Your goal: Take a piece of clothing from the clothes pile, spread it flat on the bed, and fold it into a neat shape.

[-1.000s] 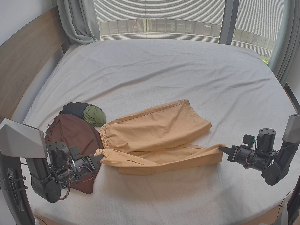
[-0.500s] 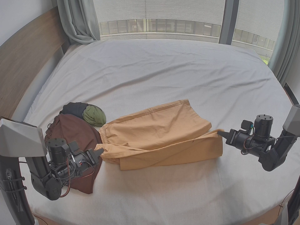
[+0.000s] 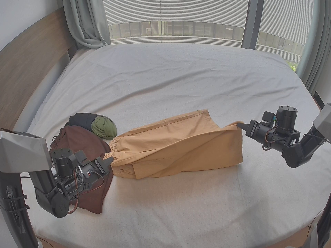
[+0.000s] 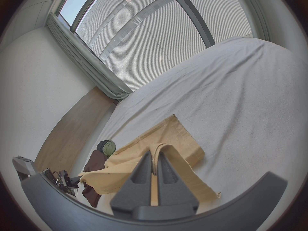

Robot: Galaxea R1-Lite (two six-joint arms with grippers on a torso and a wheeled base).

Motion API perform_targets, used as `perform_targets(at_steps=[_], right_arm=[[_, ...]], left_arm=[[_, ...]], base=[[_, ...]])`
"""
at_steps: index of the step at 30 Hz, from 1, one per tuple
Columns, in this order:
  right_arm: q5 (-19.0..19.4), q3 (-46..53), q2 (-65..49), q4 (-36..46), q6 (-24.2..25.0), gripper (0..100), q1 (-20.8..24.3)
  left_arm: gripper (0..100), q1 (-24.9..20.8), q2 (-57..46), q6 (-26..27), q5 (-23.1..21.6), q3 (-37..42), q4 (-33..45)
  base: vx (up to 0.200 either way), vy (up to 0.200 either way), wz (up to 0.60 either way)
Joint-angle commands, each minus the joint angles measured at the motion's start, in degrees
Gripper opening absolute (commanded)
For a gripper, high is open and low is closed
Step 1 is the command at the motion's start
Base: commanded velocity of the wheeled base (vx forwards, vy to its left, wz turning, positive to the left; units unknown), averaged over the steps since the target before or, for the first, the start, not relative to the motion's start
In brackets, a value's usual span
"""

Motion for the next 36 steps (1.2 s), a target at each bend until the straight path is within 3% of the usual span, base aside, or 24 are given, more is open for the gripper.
perform_targets(at_steps=[1,14,19,36], right_arm=[[-0.1,-7.0,1.0,3.9,0.0,0,-0.2],[-0.2,-25.3,5.3,17.4,-0.1,0,-0.3],[-0.2,-30.7,8.3,20.1,-0.1,0,-0.2],[-1.0,-42.9,15.4,26.1,-0.1,0,0.9]], left_arm=[[0,-0.2,0.4,-1.2,1.6,-1.4,0.0],[0,-0.4,1.6,-4.2,3.9,-5.3,0.1],[0,-0.3,3.1,-4.4,6.1,-7.3,0.0],[0,0.3,5.0,-6.0,6.4,-10.1,0.0]], base=[[0.000,0.000,0.00],[0.000,0.000,0.00],[0.000,0.000,0.00],[0.000,0.000,0.00]])
